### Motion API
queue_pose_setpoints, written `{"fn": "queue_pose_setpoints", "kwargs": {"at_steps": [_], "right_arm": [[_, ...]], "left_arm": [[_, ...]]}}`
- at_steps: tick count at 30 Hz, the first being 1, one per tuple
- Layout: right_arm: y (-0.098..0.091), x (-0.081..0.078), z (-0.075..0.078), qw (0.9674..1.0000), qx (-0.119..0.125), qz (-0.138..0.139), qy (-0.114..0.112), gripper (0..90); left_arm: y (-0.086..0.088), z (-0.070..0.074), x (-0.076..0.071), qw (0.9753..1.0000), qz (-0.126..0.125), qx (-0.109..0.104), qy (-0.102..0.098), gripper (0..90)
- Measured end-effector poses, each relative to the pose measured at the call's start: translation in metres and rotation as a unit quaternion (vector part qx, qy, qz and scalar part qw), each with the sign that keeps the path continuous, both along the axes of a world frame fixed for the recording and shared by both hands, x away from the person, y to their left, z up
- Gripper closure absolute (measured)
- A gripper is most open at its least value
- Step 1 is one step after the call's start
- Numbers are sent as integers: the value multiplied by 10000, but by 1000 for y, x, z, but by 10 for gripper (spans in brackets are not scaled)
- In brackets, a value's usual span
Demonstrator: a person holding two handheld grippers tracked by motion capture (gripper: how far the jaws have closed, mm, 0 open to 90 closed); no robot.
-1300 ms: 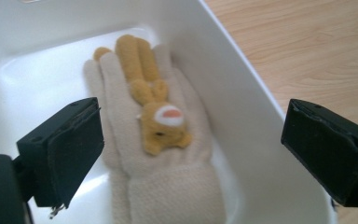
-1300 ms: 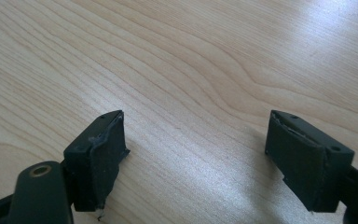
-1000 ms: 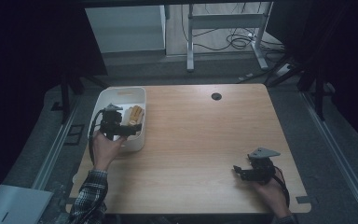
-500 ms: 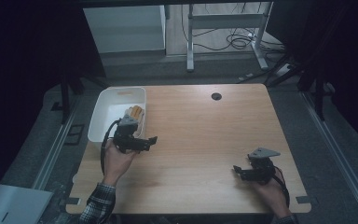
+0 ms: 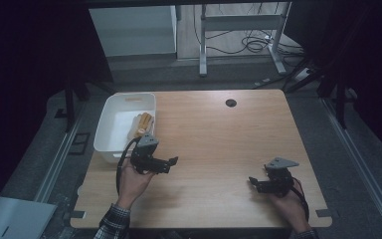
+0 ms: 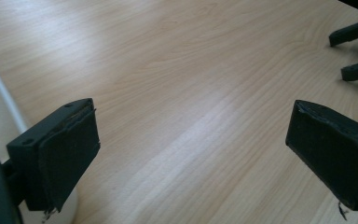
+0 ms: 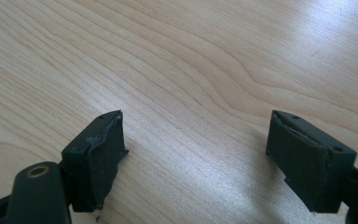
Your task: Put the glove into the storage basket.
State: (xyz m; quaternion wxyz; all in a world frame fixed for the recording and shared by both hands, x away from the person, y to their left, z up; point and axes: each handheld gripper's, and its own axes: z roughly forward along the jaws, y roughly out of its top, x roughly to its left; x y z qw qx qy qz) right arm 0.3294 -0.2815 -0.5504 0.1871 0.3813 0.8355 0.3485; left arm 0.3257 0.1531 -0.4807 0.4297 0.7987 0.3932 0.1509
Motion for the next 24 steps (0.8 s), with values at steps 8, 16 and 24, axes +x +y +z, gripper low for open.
{"fn": "queue_pose_setpoints", "kwargs": {"at_steps": [8, 16, 24], "right_arm": [[0, 0, 0, 10000, 0, 1, -1, 195], [0, 0, 0, 10000, 1, 0, 1, 195], [0, 0, 0, 10000, 1, -9, 18, 195]], "left_arm": [[-11, -15, -11, 9998, -177, 123, -7, 26], [-17, -33, -19, 9993, -321, 208, 34, 22], [-16, -63, -24, 9986, -277, 377, 262, 15]]}}
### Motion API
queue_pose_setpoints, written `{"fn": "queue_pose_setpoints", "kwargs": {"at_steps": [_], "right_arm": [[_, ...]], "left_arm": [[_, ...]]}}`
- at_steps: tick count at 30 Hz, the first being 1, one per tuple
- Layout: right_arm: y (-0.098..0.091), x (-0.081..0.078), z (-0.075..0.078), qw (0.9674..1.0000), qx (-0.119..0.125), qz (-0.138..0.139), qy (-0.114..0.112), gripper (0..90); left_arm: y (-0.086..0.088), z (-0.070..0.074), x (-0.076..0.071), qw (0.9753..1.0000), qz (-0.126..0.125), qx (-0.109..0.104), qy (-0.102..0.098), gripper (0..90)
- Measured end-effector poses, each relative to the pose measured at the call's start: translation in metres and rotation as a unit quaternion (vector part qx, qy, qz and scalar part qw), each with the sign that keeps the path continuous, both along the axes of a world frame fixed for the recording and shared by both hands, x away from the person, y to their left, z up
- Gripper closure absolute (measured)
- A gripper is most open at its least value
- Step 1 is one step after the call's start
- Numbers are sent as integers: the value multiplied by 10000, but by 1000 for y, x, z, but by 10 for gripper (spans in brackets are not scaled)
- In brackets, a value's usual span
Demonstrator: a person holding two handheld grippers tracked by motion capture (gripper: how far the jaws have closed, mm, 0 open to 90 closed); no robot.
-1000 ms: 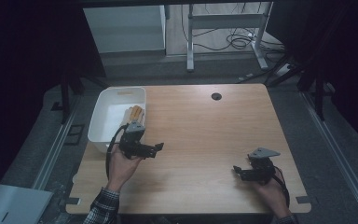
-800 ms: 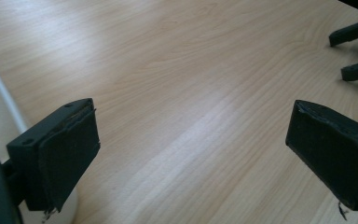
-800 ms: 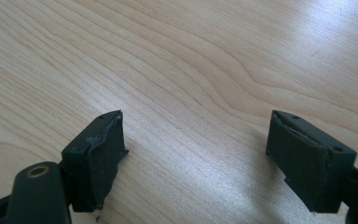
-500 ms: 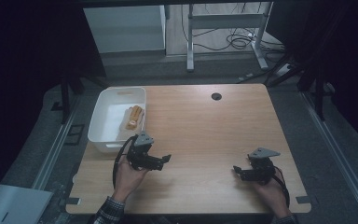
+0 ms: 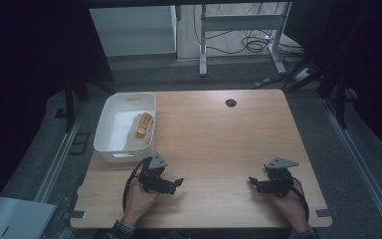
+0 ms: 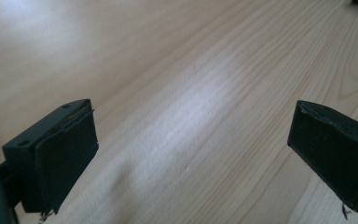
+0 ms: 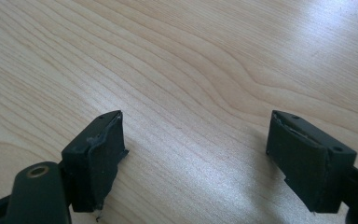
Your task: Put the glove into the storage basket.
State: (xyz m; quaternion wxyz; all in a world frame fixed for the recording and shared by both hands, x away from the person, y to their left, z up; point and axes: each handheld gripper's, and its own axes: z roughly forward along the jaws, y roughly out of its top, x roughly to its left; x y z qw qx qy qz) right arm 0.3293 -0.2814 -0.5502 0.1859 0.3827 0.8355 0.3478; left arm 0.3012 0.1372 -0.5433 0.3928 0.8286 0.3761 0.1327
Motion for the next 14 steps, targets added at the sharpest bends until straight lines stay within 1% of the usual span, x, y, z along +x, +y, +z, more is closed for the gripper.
{"fn": "queue_pose_setpoints", "kwargs": {"at_steps": [2, 6, 7, 8, 9, 14], "right_arm": [[0, 0, 0, 10000, -3, 12, -14, 195], [0, 0, 0, 10000, -2, 12, -14, 195], [0, 0, 0, 10000, 11, 13, -16, 194], [0, 0, 0, 10000, 11, 15, -18, 193], [0, 0, 0, 10000, -1, 16, -14, 192], [0, 0, 0, 10000, 0, 10, -4, 190]], "left_arm": [[1, -7, 0, 9999, 27, 97, 38, 15], [0, -23, 0, 9989, 79, 429, 161, 15], [0, -25, 0, 9987, 88, 472, 174, 14], [0, -27, 1, 9987, 89, 435, 236, 8], [1, -27, 1, 9986, 134, 444, 240, 6], [1, -27, 2, 9986, 141, 446, 254, 0]]}}
